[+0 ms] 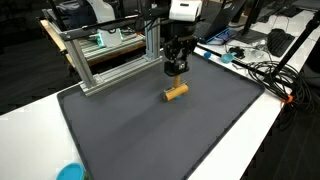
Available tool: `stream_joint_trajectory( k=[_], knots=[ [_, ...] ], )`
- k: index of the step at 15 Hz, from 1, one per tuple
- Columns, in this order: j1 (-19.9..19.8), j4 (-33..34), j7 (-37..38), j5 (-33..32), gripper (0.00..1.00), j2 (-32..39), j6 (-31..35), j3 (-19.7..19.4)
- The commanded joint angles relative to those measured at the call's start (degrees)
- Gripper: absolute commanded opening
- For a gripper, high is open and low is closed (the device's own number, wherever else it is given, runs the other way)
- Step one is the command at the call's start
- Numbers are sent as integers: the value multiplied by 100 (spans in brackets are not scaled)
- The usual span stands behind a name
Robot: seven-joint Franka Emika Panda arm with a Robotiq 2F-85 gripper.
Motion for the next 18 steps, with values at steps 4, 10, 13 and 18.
stream_joint_trajectory(
  k=[4,10,13,18],
  knots=[
    [-58,509,-216,50,22,613,-843,4],
    [-48,1061,-230,20,22,987,-1441,0],
    [-71,1259,-371,44,22,1143,-1445,32],
    [-100,1578,-616,51,22,1340,-1925,54]
  ],
)
